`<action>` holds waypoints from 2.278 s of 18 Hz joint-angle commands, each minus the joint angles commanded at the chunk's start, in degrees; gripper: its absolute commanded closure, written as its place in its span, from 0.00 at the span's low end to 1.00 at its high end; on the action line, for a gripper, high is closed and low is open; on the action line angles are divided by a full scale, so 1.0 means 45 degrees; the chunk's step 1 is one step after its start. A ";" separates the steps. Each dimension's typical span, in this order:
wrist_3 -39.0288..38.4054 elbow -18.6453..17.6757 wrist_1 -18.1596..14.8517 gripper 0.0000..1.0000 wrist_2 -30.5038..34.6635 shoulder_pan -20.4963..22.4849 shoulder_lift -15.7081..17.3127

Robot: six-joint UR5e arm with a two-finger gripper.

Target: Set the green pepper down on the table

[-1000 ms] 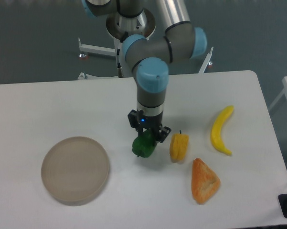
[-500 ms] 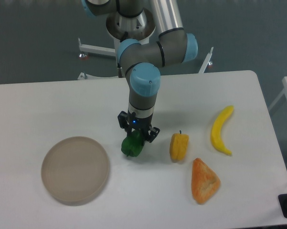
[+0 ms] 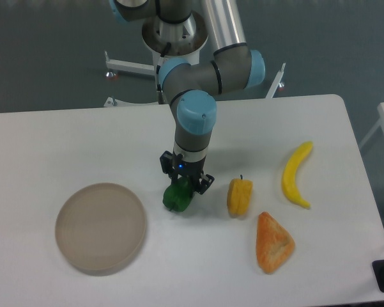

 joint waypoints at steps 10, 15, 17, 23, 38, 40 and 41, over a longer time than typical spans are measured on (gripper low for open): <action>-0.0078 0.0000 0.0000 0.43 0.0000 0.0020 -0.0020; -0.0156 0.0097 -0.0020 0.14 0.0000 0.0059 0.0000; -0.0156 0.0155 -0.0020 0.06 0.0000 0.0059 0.0000; -0.0020 0.0370 -0.0058 0.00 0.0039 0.0292 0.0156; 0.3356 0.1483 0.0000 0.00 0.0097 0.2850 0.0469; 0.3593 0.1718 -0.0020 0.00 0.0117 0.3337 0.0449; 0.3768 0.1777 -0.0020 0.00 0.0098 0.3688 0.0469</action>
